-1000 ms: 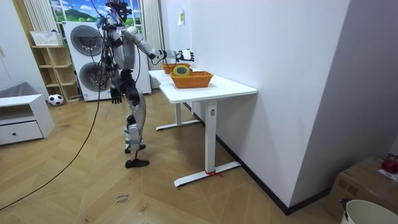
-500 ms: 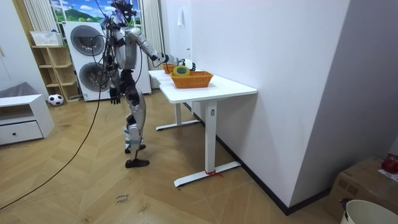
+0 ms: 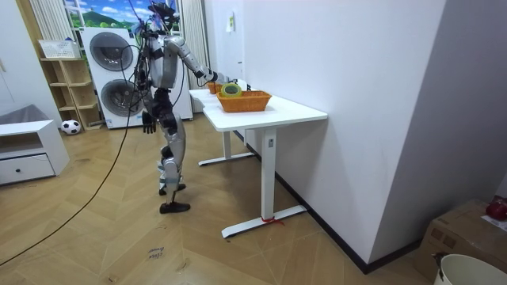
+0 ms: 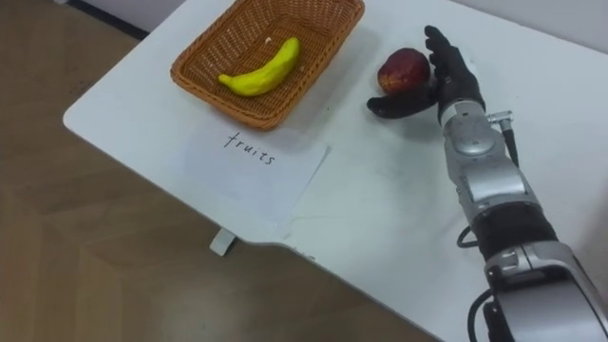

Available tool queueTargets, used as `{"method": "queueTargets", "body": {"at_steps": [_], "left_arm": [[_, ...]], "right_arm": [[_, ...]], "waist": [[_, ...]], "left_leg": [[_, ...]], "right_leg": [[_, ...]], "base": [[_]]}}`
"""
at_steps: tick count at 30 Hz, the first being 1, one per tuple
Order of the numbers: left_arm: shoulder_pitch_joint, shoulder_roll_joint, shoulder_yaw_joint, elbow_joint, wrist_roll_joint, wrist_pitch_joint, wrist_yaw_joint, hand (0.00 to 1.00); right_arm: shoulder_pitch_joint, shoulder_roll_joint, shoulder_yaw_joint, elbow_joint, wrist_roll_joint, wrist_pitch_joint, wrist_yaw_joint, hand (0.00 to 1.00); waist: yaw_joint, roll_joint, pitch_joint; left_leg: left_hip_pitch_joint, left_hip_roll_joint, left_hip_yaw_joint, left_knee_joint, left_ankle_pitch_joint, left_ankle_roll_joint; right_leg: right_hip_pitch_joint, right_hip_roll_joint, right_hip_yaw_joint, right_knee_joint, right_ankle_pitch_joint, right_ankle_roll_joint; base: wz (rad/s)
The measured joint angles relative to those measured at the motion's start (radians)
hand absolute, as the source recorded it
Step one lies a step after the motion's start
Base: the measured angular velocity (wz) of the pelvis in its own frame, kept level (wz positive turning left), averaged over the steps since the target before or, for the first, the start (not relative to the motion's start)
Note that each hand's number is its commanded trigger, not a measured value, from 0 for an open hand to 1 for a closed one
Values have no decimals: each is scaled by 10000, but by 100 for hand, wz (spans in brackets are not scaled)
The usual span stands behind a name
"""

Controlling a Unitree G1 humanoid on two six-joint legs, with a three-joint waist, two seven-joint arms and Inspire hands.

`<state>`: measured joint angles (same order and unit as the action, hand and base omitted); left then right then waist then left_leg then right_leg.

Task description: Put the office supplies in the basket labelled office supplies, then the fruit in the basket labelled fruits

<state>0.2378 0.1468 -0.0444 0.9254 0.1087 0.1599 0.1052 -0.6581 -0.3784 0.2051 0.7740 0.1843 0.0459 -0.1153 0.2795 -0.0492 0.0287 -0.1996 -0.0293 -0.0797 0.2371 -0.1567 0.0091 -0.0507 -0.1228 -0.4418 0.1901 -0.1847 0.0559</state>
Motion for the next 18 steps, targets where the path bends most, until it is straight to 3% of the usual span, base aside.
{"method": "queueTargets", "body": {"at_steps": [2,13,18], "left_arm": [[-6,2,-4,7,-262,-20,1,0],[-99,24,-186,-27,-410,-159,9,0],[-169,11,-389,-29,-401,-173,9,0]], "right_arm": [[-160,0,0,247,-41,-78,74,0],[-314,1,-1,650,-372,-310,50,0],[-359,4,0,653,-872,-392,-35,0]], "waist": [[-3,-61,42],[27,-25,60],[43,203,71]], "left_leg": [[-33,2,2,22,3,-2],[-348,-7,-50,317,3,0],[-431,-3,-58,342,4,3]], "right_leg": [[-20,7,0,-1,4,-7],[-126,35,-7,9,29,-47],[-248,24,-3,146,35,-57]], "base": [[0],[4],[0]]}}
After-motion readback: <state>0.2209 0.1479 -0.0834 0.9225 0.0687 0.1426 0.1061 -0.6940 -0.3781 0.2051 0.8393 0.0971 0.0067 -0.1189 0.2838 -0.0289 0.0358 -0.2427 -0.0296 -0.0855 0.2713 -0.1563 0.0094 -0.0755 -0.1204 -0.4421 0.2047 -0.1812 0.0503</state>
